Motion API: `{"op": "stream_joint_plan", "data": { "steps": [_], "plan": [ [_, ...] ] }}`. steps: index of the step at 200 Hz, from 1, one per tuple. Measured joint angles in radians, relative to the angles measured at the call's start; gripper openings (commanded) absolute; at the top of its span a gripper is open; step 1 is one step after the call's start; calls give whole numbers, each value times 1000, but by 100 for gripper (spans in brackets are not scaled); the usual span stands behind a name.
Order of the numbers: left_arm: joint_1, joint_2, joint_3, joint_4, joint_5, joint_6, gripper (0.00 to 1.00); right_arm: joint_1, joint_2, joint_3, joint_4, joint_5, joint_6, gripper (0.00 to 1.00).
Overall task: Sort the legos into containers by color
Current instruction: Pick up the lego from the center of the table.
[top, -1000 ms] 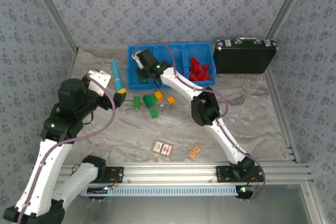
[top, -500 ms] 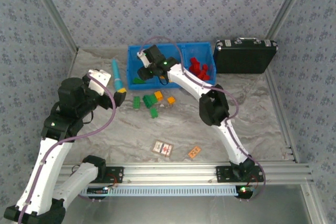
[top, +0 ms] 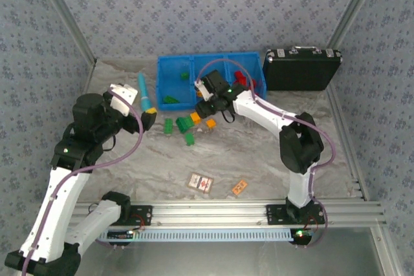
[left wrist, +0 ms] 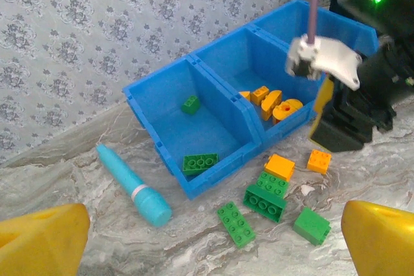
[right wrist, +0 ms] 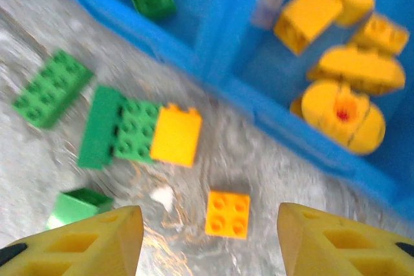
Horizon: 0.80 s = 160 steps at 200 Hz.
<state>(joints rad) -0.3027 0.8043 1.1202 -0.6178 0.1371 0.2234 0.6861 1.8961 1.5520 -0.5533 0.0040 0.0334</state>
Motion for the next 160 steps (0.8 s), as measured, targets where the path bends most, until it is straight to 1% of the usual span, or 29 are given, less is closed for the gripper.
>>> {"op": "stream_joint_plan", "data": {
  "steps": [20, 35, 64, 89, 122, 160],
  "plan": [
    [0, 16, 9, -1, 0, -4, 100, -7, 0, -76, 8, 8, 14, 60],
    [0, 23, 10, -2, 0, -6, 100, -10, 4, -100, 14, 7, 23, 62],
    [0, 40, 15, -10, 0, -7, 100, -21, 32, -101, 55, 6, 31, 65],
    [0, 54, 16, -10, -4, -7, 100, -40, 79, -100, 72, -2, 37, 71],
    [0, 71, 16, -11, -19, -7, 100, -55, 140, -91, 76, -10, 42, 72],
    [0, 82, 16, -12, -19, -7, 100, -56, 148, -91, 93, -23, 56, 72]
  ]
}}
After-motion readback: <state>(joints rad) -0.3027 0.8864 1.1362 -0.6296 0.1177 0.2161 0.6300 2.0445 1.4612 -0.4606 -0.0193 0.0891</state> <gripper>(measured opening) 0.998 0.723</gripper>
